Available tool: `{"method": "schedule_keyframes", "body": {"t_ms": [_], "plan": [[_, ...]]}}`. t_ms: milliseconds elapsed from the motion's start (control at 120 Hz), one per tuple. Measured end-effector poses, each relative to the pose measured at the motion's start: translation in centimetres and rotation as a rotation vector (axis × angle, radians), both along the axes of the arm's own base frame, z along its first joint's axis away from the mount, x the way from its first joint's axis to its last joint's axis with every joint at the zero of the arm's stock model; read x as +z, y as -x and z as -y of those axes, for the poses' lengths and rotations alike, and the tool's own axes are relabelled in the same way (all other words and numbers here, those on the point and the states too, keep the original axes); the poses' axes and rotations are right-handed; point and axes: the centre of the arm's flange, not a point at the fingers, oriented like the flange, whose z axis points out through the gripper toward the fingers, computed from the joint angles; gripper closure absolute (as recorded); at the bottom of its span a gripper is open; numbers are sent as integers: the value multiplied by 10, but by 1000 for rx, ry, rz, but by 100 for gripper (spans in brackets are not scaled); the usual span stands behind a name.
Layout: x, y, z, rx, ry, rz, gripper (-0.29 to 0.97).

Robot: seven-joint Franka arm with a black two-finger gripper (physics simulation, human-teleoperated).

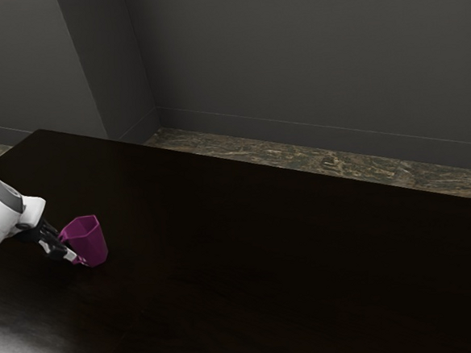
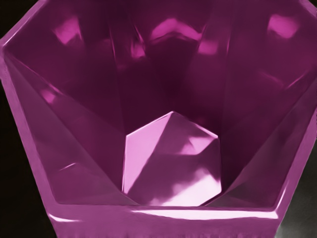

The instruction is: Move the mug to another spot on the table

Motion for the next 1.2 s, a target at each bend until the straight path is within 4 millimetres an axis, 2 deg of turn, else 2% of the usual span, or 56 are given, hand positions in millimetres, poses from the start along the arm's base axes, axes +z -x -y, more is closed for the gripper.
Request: {"method": "schedule_keyframes", "body": {"t_ms": [150,358,475,675,817,958,1200], "plan": [[9,-2,3,-7,-4,20,60],[24,-8,16,-36,-2,53,67],[22,-20,42,-85,8,54,72],[13,-39,105,-196,37,36,77],[7,-46,145,-255,72,17,79],[1,-39,163,-251,115,-1,78],[-5,-40,187,-251,158,-19,78]]}}
